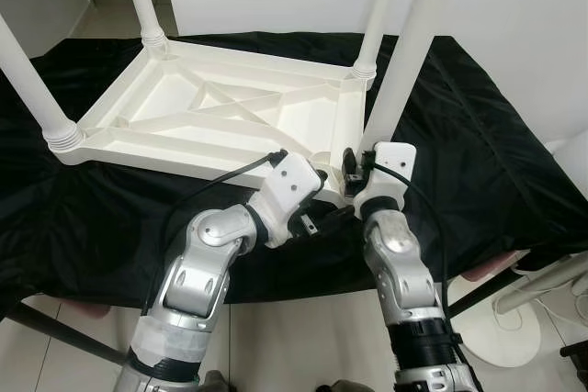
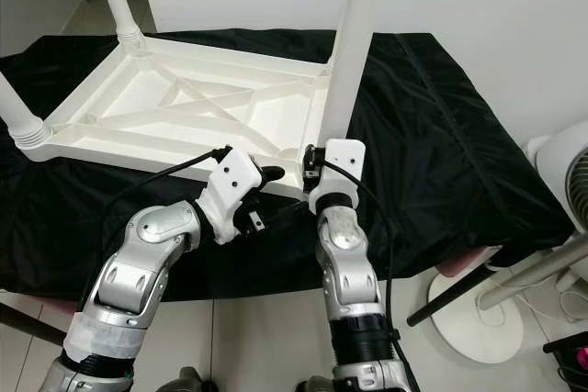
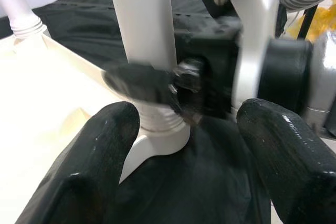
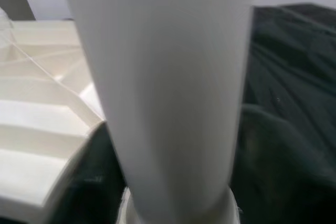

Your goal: Building children table

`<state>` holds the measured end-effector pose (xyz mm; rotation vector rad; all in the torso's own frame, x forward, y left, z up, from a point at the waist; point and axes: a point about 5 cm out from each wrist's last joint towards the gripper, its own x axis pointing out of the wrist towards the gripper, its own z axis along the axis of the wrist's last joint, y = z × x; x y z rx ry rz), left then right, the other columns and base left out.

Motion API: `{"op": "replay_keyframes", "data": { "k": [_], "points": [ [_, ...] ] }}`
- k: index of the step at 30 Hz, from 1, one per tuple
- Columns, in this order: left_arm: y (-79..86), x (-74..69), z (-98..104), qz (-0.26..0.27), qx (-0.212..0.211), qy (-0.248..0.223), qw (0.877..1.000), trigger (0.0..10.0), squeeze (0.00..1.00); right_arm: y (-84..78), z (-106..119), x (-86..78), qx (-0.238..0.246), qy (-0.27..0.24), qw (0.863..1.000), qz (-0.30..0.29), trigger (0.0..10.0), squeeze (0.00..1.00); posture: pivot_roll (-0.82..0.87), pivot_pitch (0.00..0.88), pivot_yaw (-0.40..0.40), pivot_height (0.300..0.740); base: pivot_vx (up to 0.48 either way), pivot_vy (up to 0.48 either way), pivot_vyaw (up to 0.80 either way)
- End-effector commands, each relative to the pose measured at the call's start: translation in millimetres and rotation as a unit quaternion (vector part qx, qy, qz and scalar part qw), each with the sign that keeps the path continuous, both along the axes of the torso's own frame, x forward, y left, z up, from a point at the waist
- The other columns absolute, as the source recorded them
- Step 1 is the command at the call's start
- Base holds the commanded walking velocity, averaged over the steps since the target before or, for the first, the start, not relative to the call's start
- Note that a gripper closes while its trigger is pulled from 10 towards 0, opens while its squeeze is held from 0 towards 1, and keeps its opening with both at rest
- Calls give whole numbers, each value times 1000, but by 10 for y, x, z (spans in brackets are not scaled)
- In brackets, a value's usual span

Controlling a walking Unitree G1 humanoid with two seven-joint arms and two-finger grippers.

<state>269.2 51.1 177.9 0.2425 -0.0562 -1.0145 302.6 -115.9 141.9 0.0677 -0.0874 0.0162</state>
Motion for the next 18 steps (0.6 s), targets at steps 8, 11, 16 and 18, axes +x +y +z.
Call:
{"op": "replay_keyframes", "data": {
  "k": [8,11,16,18],
  "points": [
    [35,-6,-31,61,-6,-1,998,10000,0,-272,-117,-53,21,22,996,82,10000,0,-98,54,-21,740,0,0,0],
    [36,-8,-43,61,-3,-1,998,10000,0,-363,-91,-26,2,19,990,139,10000,0,-101,48,-21,740,0,0,0],
    [37,-7,-62,60,2,-4,998,10000,0,-442,-55,20,-30,12,981,192,10000,0,-100,34,-20,740,0,0,0],
    [37,-7,-62,60,2,-4,998,10000,0,-442,-55,20,-30,12,981,192,10000,0,-100,34,-20,740,0,0,0]
  ]
}}
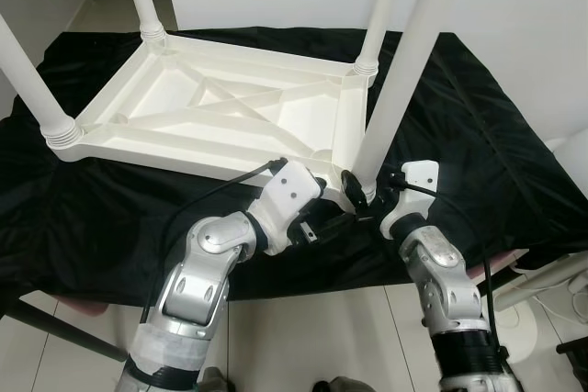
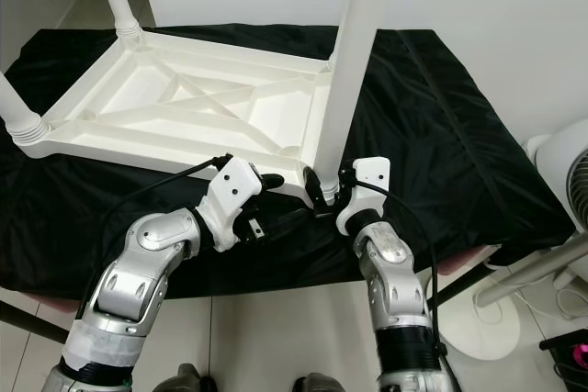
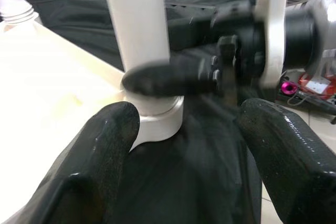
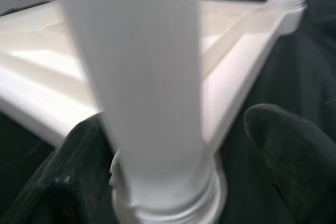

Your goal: Building children table

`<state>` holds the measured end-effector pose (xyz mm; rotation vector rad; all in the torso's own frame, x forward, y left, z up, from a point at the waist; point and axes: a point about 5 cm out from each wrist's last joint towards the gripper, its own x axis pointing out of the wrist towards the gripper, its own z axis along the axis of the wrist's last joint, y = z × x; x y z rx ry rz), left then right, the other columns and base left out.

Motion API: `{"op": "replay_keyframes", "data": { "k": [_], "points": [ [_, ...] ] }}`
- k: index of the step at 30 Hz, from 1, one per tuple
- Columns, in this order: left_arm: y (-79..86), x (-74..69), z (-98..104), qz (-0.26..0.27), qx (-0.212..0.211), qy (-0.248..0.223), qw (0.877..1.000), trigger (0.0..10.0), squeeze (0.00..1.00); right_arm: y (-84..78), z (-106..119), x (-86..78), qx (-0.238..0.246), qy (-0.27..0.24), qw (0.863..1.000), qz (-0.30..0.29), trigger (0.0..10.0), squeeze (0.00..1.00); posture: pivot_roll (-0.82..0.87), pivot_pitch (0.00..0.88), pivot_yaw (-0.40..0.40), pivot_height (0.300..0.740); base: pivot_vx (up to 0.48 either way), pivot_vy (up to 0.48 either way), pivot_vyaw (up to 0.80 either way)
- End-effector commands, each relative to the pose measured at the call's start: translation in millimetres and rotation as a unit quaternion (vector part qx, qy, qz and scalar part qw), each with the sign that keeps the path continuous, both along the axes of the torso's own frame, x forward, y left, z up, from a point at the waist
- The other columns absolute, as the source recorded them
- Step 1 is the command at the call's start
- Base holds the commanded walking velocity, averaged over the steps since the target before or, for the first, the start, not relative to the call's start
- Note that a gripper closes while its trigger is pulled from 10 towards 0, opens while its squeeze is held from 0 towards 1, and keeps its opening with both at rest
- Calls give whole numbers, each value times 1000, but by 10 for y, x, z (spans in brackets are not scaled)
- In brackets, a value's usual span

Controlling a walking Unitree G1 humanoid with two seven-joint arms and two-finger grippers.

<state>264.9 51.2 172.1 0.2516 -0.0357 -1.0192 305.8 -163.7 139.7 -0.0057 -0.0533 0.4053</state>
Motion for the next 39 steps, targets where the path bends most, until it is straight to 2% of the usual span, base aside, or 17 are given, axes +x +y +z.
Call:
{"op": "replay_keyframes", "data": {
  "k": [1,4,5,6,7,11,13,14,15,16,25,28,29,33,35,36,39],
  "points": [
    [35,44,-9,62,-3,-13,998,10000,0,3,-4,16,-5,-2,1000,23,10000,0,-97,31,-12,740,0,0,0],
    [35,44,-9,62,-3,-13,998,10000,0,3,-4,16,-5,-2,1000,23,10000,0,-97,31,-12,740,0,0,0],
    [30,51,-5,61,2,-18,998,10000,0,-40,36,82,-27,-9,998,56,10000,0,-93,27,-12,740,0,0,0],
    [30,51,-5,61,2,-18,998,10000,0,-40,36,82,-27,-9,998,56,10000,0,-93,27,-12,740,0,0,0],
    [28,54,-1,60,5,-20,998,10000,0,-58,79,170,-56,-16,994,89,10000,0,-93,26,-5,740,0,0,0],
    [23,55,4,57,8,-23,998,10000,0,-73,125,271,-83,-18,989,124,10000,0,-93,26,-2,740,0,0,0],
    [23,55,4,57,8,-23,998,10000,0,-73,125,271,-83,-18,989,124,10000,0,-93,26,-2,740,0,0,0],
    [14,52,6,55,8,-23,998,10000,0,-64,125,306,-94,-15,986,135,4980,0,-92,24,2,740,0,0,0],
    [14,52,6,55,8,-23,998,10000,0,-64,125,306,-94,-15,986,135,4980,0,-92,24,2,740,0,0,0],
    [6,48,7,53,8,-23,998,10000,0,-59,118,327,-101,-9,984,148,0,0,-91,23,3,740,0,0,0],
    [-10,42,9,50,8,-23,998,10000,0,-84,72,347,-112,8,978,178,0,0,-91,22,3,740,0,0,0],
    [-16,38,9,51,6,-23,998,10000,0,-113,-18,296,-111,22,976,188,0,0,-91,23,-3,740,0,0,0],
    [-18,32,6,51,4,-22,998,10000,0,-122,-49,281,-97,29,979,179,10000,0,-92,23,-5,740,0,0,0],
    [-16,23,-7,52,4,-19,998,10000,0,-124,-54,280,-74,27,986,145,10000,0,-93,22,-6,740,0,0,0],
    [-12,27,-13,57,3,-18,998,10000,0,-96,-25,291,-58,19,994,88,10000,0,-94,17,-11,740,0,0,0],
    [-12,27,-13,57,3,-18,998,10000,0,-96,-25,291,-58,19,994,88,10000,0,-94,17,-11,740,0,0,0],
    [-4,59,-16,70,4,-20,997,10000,0,0,20,270,-23,11,1000,-5,10000,0,-94,11,-18,740,0,0,0]
  ]
}}
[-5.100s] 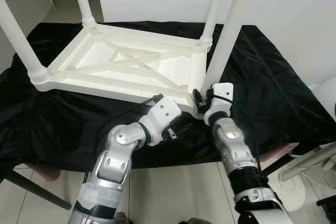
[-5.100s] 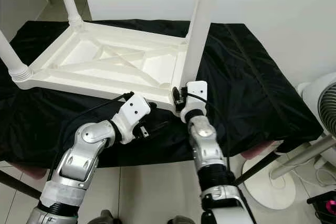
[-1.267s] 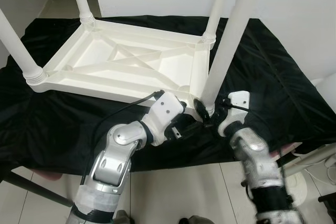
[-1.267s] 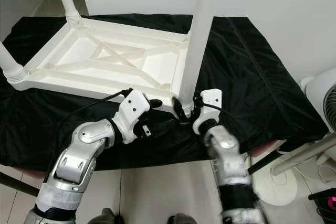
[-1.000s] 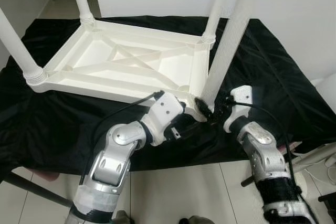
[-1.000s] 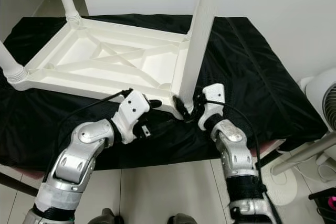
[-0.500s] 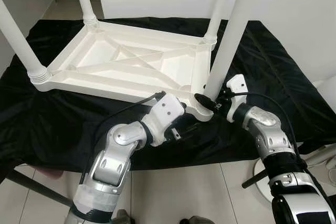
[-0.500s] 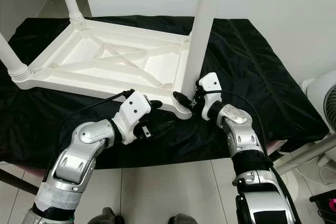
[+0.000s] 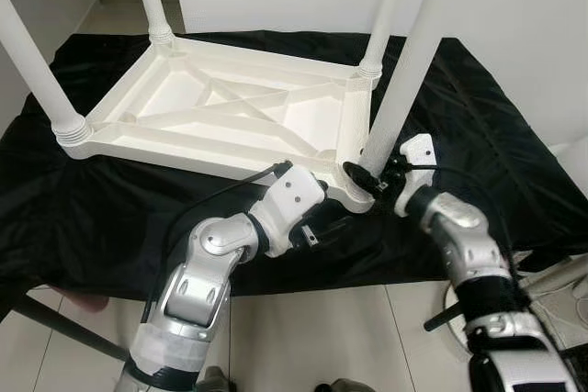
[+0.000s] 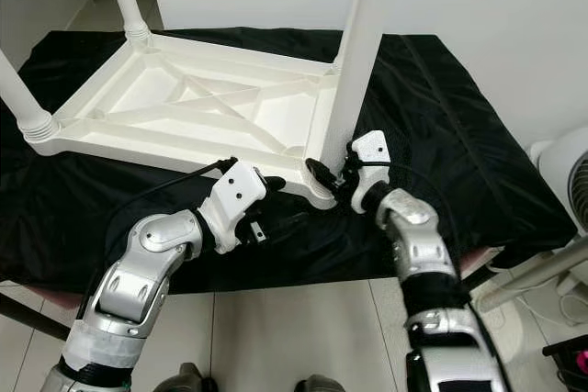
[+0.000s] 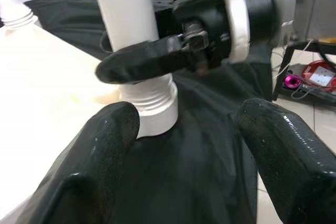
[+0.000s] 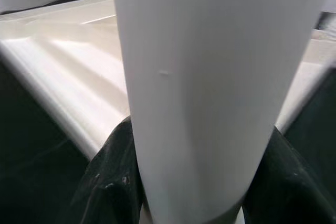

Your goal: Building children table

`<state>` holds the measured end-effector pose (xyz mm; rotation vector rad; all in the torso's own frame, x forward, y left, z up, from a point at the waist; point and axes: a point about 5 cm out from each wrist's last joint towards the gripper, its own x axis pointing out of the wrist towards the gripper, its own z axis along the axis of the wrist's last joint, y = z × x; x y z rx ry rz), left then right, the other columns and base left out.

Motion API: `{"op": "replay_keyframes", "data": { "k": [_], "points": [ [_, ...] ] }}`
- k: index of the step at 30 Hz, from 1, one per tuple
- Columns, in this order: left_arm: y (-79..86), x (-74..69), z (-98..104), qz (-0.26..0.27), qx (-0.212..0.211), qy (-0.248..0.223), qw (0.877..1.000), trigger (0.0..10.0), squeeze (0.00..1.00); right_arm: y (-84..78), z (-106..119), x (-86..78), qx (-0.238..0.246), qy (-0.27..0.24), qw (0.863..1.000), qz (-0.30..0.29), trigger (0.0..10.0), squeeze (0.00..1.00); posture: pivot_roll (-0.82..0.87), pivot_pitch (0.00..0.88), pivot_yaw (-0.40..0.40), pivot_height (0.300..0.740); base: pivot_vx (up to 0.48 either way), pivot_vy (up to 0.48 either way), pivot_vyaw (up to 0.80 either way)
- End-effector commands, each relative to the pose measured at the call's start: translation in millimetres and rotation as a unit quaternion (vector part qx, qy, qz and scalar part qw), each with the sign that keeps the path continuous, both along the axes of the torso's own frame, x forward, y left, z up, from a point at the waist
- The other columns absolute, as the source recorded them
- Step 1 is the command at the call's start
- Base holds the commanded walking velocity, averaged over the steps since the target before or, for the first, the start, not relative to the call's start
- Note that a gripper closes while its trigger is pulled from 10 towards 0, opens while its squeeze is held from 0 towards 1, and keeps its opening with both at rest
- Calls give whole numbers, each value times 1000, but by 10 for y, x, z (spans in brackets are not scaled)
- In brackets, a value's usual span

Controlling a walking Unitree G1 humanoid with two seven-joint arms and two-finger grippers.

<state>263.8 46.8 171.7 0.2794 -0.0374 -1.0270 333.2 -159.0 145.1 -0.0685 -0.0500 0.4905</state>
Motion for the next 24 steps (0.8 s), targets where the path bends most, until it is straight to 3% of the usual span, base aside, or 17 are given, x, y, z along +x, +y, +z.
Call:
{"op": "replay_keyframes", "data": {
  "k": [1,2,3,7,11,14,20,21,22,24],
  "points": [
    [46,83,-12,80,-8,-15,997,10000,0,-12,-41,-19,18,20,997,-78,10000,0,-95,10,-18,740,0,0,0],
    [46,83,-12,80,-8,-15,997,10000,0,-12,-41,-19,18,20,997,-78,10000,0,-95,10,-18,740,0,0,0],
    [55,96,-15,86,-8,-14,996,10000,0,43,-72,-51,29,30,991,-129,10000,0,-95,8,-24,740,0,0,0],
    [65,95,-21,89,-8,-13,996,10000,0,132,-105,-118,35,37,979,-196,10000,0,-95,9,-28,740,0,0,0],
    [75,87,-40,96,-7,-10,995,10000,0,445,-147,-228,83,58,958,-269,10000,0,-92,15,-36,740,0,0,0],
    [78,79,-44,100,-9,-8,995,10000,0,579,-121,-250,87,59,962,-252,10000,0,-92,21,-38,740,0,0,0],
    [79,79,-49,102,-10,-6,995,10000,0,532,-64,-241,95,48,965,-242,10000,0,-92,21,-38,740,0,0,0],
    [79,80,-49,103,-10,-7,995,10000,0,501,-47,-239,99,45,965,-239,10000,773,-94,28,-38,740,0,0,0],
    [82,84,-46,104,-10,-6,995,10000,0,469,-25,-236,105,40,966,-234,10000,1000,-96,33,-35,740,0,0,0],
    [86,88,-44,106,-10,-7,994,10000,0,450,4,-233,107,31,969,-222,10000,1000,-96,35,-35,740,0,0,0]
  ]
}}
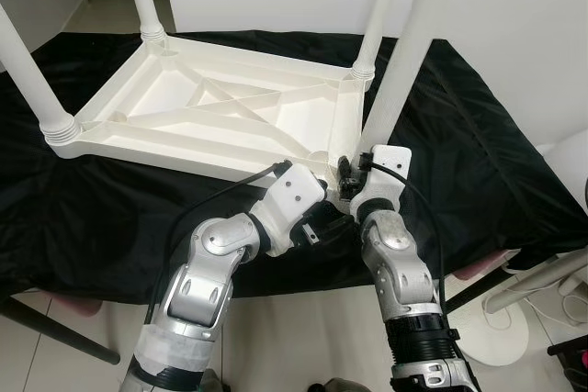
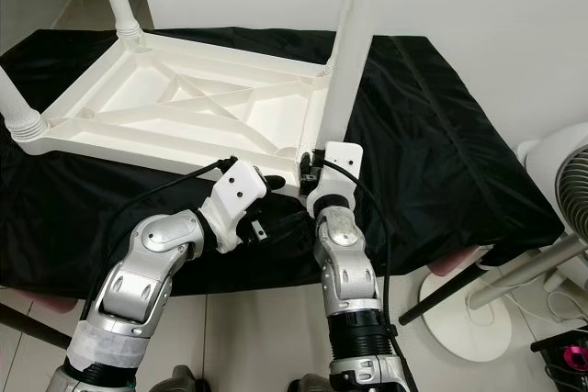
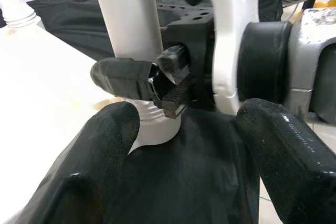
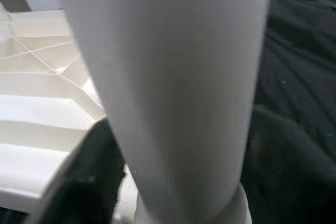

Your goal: Building children table

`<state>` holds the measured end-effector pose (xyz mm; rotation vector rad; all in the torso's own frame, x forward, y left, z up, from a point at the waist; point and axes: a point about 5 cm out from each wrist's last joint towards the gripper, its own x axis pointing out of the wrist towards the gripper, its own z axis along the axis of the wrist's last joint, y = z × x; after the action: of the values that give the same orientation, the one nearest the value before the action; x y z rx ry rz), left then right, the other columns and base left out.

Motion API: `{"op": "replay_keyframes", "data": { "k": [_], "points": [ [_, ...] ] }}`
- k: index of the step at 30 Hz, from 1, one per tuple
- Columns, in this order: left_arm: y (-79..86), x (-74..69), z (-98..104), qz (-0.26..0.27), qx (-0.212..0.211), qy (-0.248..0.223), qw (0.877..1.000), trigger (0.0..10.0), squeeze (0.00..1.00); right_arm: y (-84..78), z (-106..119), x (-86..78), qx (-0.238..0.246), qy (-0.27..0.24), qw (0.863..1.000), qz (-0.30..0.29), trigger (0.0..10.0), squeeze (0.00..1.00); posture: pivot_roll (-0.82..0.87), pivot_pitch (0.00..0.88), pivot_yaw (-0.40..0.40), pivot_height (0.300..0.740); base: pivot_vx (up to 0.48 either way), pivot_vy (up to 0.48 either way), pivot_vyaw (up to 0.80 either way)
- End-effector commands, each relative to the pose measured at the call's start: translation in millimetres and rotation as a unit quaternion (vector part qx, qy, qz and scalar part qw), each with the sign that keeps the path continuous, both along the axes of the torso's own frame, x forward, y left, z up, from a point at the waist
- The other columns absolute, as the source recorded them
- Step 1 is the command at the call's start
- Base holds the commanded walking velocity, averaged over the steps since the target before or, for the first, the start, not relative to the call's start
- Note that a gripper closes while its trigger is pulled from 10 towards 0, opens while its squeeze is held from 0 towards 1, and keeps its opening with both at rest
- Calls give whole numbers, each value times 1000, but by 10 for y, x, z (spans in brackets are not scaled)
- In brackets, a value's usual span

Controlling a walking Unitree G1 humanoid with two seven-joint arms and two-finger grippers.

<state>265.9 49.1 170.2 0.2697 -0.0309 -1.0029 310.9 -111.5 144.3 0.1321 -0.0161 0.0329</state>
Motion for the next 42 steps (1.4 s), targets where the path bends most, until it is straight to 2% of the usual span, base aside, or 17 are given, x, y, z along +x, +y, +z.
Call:
{"op": "replay_keyframes", "data": {
  "k": [1,7,8,14,16,19,34,35,36,37,39,40,41,42],
  "points": [
    [72,70,-28,95,-7,-10,995,10000,0,-64,42,-9,7,-12,1000,5,10000,1000,-96,35,-35,740,0,0,0],
    [105,51,-35,93,-3,-9,996,10000,0,-244,117,-47,-25,-39,998,43,10000,1000,-99,42,-28,740,0,0,0],
    [110,42,-32,89,-2,-11,996,10000,0,-297,117,-55,-33,-41,997,58,10000,0,-102,46,-24,740,0,0,0],
    [120,16,-28,78,3,-14,997,10000,0,-462,126,-72,-52,-48,991,117,10000,0,-104,45,-23,740,0,0,0],
    [113,-10,-33,66,5,-14,998,10000,0,-548,151,-60,-76,-62,977,189,10000,0,-111,43,-16,740,0,0,0],
    [98,-17,-35,59,7,-13,998,10000,0,-590,161,-12,-103,-68,962,242,10000,0,-111,40,-13,740,0,0,0],
    [71,-14,-22,60,7,-15,998,10000,0,-419,-7,256,-135,-27,929,344,10000,0,-88,36,-18,740,0,0,0],
    [68,-16,-21,61,6,-15,998,10000,0,-408,-34,269,-141,-22,925,351,8980,0,-86,35,-21,740,0,0,0],
    [68,-16,-21,61,6,-15,998,10000,0,-408,-34,269,-141,-22,925,351,8980,0,-86,35,-21,740,0,0,0],
    [66,-18,-21,62,6,-15,998,10000,0,-413,-65,283,-144,-16,923,357,5451,0,-83,35,-24,740,0,0,0],
    [65,-19,-21,62,6,-15,998,10000,0,-418,-84,289,-147,-13,921,361,5451,0,-83,35,-24,740,0,0,0],
    [66,-20,-19,64,5,-16,998,10000,0,-427,-98,287,-148,-11,919,365,588,0,-80,36,-27,740,0,0,0],
    [69,-19,-18,65,5,-15,998,10000,0,-439,-110,289,-148,-10,918,368,0,0,-80,36,-27,740,0,0,0],
    [69,-19,-18,65,5,-15,998,10000,0,-439,-110,289,-148,-10,918,368,0,0,-80,36,-27,740,0,0,0]
  ]
}}
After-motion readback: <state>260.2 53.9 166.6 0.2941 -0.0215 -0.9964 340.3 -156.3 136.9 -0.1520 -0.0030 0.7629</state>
